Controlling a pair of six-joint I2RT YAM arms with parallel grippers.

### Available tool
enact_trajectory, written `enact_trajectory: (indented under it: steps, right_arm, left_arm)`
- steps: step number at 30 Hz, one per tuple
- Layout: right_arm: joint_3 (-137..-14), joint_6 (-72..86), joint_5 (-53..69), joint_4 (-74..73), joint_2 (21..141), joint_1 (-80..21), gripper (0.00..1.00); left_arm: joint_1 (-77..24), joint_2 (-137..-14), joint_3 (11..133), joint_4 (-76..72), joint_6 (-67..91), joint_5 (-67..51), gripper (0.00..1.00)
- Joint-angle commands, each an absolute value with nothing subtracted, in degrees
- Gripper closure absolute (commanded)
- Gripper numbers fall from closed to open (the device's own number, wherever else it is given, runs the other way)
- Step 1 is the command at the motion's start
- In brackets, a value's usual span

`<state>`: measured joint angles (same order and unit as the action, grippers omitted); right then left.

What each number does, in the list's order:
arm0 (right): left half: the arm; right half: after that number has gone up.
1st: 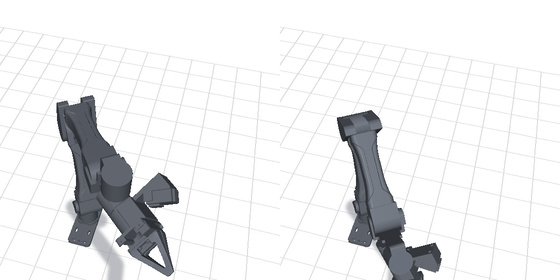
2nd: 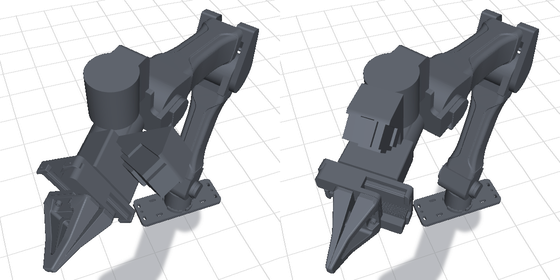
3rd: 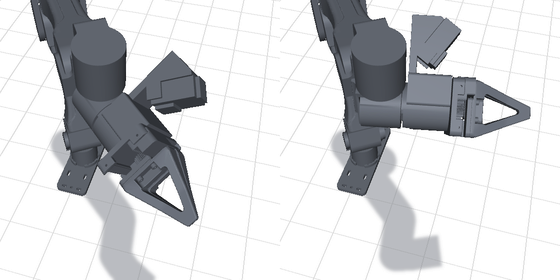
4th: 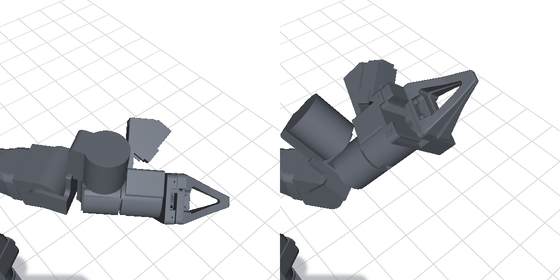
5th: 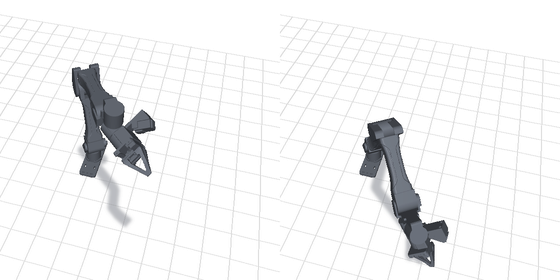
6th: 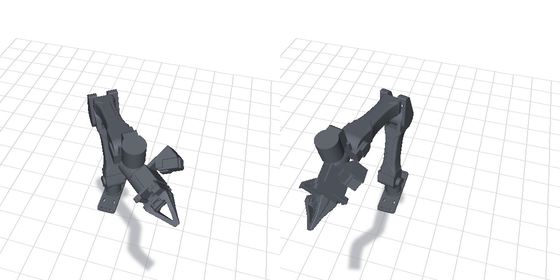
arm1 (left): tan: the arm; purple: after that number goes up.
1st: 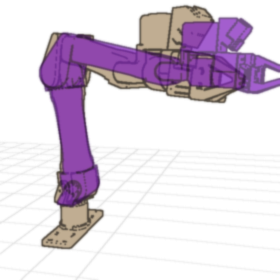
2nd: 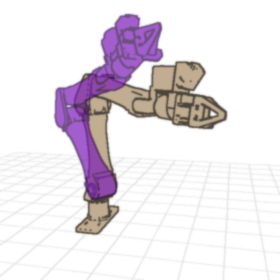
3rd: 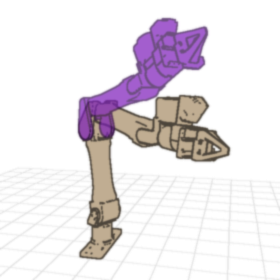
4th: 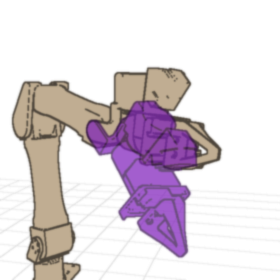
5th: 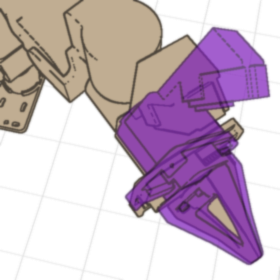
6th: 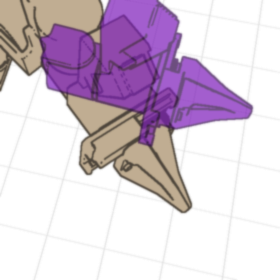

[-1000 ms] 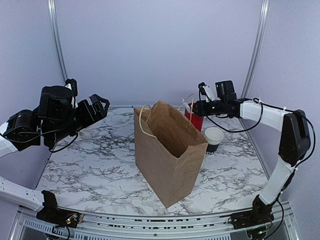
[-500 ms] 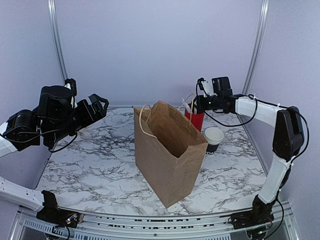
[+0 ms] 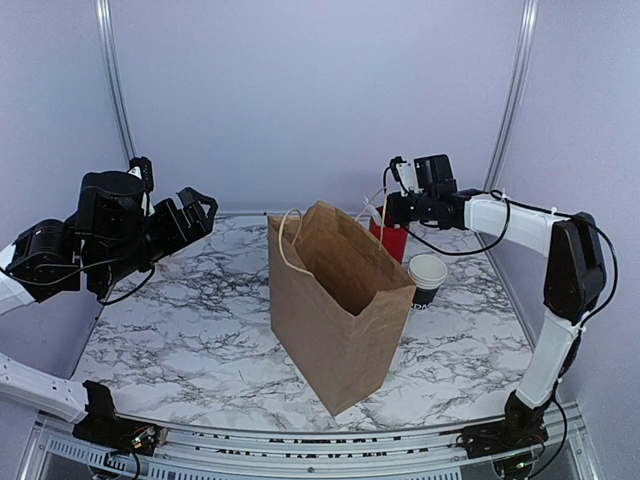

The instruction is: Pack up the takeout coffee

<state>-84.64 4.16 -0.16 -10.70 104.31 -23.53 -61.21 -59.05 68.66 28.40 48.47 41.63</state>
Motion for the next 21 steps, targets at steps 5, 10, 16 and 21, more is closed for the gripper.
enact_trajectory:
  steps: [5, 10, 16, 21]
  right_arm:
    - [-86.5, 2.2, -5.4, -10.0, 103.2, -24.6, 1.00]
    - [-88.2, 2.3, -6.8, -11.8, 102.2, -24.8, 1.00]
    - [-91.8, 2.8, -8.6, -15.6, 100.6, -24.9, 1.00]
    - [-92.7, 2.7, -10.2, -17.4, 98.2, -25.3, 1.00]
  left_arm:
    - [-60.9, -56.9, 67.0, 26.5, 48.1, 42.9, 0.01]
    - [-60.8, -56.6, 66.9, 26.2, 47.4, 43.1, 0.01]
    - [-60.9, -56.5, 66.7, 25.8, 46.3, 43.2, 0.01]
    - [-60.8, -56.5, 66.6, 25.4, 45.6, 43.4, 0.01]
